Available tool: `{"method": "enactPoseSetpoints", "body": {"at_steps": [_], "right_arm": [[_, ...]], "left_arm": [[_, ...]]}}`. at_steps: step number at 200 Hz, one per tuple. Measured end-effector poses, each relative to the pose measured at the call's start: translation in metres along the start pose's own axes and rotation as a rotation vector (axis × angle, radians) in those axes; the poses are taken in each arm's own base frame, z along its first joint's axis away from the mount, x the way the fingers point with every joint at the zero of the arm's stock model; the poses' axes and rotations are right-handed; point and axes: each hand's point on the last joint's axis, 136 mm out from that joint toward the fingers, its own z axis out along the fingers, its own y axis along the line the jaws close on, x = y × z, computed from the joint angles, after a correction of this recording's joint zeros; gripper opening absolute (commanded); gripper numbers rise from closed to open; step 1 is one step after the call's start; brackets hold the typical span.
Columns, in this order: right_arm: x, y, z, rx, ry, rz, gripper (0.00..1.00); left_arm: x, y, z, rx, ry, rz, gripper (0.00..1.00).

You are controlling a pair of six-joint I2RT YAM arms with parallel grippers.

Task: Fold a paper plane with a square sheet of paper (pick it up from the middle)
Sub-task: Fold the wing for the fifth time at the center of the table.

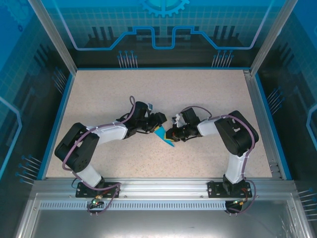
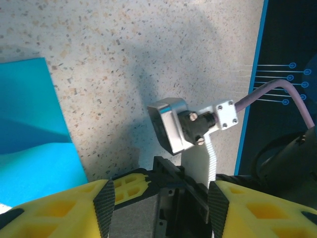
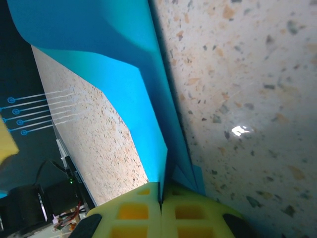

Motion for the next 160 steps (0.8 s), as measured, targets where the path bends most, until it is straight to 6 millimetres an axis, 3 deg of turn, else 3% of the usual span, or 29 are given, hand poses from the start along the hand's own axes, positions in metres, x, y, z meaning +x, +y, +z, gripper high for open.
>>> {"method": "enactPoseSetpoints", "body": {"at_steps": [32,100,160], "right_arm": [[-0.001,0.0,-0.001,-0.034,-0.023,0.019,0.0],[-0.001,0.001,-0.001,-0.042,-0.028,0.025,0.0],[0.001,0.0,-0.006,-0.007,-0.03,0.014,0.14]], "left_arm": [[0.006,0.011,0.003,-0.023,0.015,-0.008,0.57],[0.019,0.036,0.03,-0.066,0.079,-0.026,0.55],[0.022,0.046,0.041,-0.091,0.103,-0.046,0.48]]}}
